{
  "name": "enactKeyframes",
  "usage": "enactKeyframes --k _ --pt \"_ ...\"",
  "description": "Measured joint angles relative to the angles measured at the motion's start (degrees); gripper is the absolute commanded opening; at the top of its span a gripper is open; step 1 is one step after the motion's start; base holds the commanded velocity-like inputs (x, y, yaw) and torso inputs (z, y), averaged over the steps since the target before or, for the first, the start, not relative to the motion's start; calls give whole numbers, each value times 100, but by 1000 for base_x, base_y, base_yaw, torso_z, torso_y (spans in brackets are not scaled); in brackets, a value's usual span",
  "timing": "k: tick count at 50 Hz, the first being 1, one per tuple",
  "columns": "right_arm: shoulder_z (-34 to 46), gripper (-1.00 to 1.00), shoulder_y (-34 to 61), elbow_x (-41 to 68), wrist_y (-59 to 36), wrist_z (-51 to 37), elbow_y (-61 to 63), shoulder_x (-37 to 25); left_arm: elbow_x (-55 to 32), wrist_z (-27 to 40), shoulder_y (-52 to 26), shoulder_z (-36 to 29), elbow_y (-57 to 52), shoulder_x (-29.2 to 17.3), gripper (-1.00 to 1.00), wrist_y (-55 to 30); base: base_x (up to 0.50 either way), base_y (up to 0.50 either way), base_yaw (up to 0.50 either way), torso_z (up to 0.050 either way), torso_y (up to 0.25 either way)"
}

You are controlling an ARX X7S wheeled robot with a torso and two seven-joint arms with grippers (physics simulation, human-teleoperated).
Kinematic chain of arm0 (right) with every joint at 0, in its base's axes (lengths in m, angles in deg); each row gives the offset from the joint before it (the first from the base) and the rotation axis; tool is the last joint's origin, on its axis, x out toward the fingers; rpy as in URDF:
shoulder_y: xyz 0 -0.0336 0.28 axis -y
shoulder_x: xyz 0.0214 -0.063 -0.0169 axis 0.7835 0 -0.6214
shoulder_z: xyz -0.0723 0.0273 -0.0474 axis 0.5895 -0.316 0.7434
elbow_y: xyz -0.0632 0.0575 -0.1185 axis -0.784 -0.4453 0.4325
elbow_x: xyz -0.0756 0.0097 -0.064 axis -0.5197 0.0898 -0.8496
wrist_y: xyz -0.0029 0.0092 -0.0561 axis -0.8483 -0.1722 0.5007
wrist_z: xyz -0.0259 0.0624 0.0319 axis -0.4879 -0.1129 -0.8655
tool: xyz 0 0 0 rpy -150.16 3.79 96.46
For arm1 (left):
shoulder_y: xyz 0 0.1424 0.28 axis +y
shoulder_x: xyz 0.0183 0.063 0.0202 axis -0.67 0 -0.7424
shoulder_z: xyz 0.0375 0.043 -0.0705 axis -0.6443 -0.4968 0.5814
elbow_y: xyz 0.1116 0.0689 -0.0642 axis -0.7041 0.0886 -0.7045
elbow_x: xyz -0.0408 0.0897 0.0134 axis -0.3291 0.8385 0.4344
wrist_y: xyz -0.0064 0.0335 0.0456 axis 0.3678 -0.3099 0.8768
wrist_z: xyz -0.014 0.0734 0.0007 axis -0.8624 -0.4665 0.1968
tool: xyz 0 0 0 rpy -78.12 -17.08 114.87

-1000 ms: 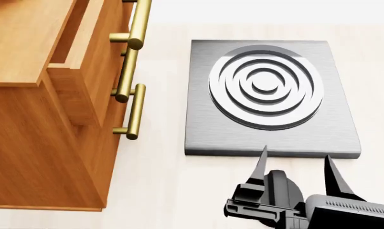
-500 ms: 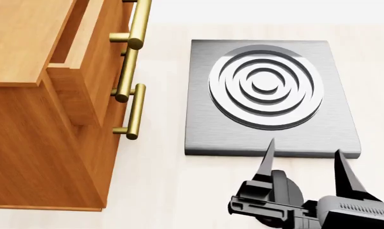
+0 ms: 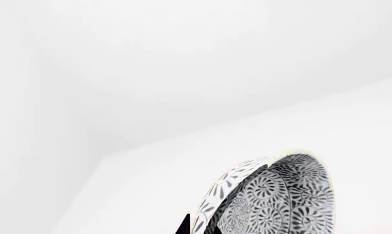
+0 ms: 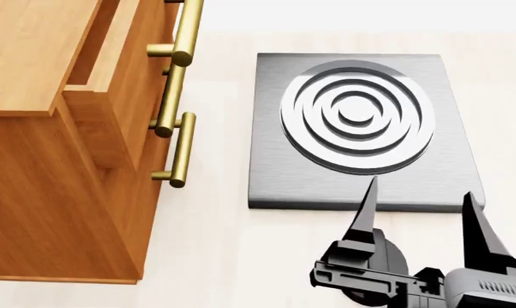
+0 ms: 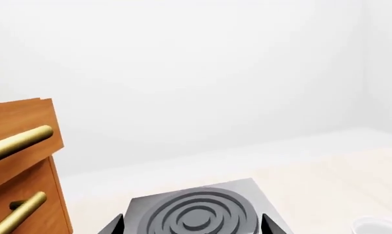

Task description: Pick the akita bowl on the wooden cabinet and place it on the plate.

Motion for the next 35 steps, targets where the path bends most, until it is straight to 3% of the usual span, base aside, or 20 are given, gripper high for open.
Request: enactKeyframes --k 35 --pt "-110 100 -104 156 -102 -206 675 -177 26 -134 -207 424 -2047 15 -100 -1201 0 0 0 0 1"
